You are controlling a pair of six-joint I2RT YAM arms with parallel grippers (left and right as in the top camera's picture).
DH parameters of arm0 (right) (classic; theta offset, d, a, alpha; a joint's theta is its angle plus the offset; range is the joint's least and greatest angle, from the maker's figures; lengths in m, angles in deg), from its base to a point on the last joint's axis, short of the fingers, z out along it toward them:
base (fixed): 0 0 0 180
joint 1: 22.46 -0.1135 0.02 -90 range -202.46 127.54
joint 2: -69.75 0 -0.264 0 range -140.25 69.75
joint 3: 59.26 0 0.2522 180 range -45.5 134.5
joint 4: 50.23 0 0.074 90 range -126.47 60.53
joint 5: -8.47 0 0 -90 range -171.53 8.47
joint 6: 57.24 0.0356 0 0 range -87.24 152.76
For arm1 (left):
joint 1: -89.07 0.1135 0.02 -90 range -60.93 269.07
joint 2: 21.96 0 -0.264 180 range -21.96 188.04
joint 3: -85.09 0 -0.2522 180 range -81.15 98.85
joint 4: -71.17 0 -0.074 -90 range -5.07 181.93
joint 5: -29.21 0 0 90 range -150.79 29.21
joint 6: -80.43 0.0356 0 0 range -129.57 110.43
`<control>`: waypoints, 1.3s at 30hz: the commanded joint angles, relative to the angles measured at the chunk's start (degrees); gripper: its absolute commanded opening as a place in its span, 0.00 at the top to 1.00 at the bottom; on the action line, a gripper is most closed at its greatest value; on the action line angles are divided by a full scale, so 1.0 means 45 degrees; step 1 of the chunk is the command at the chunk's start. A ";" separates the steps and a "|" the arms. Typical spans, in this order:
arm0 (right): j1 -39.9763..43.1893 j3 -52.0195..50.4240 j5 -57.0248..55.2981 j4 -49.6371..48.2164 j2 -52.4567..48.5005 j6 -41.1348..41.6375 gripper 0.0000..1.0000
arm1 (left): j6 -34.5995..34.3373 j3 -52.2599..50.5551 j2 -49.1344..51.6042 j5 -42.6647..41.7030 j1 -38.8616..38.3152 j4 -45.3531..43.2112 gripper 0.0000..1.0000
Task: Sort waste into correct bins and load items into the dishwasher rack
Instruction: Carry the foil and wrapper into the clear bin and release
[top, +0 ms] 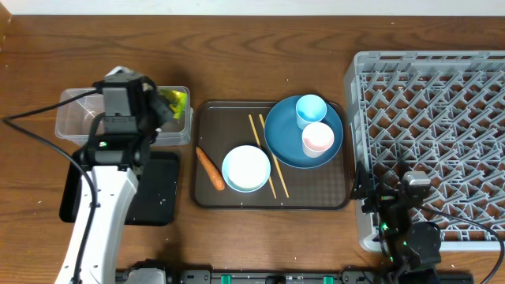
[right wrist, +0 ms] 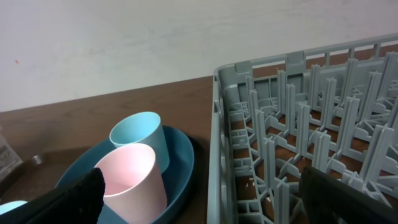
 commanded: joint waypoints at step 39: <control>0.0015 -0.0015 0.0000 0.0053 0.0005 -0.0073 0.01 | -0.0015 0.0151 0.3007 -0.0957 0.2438 0.0015 0.26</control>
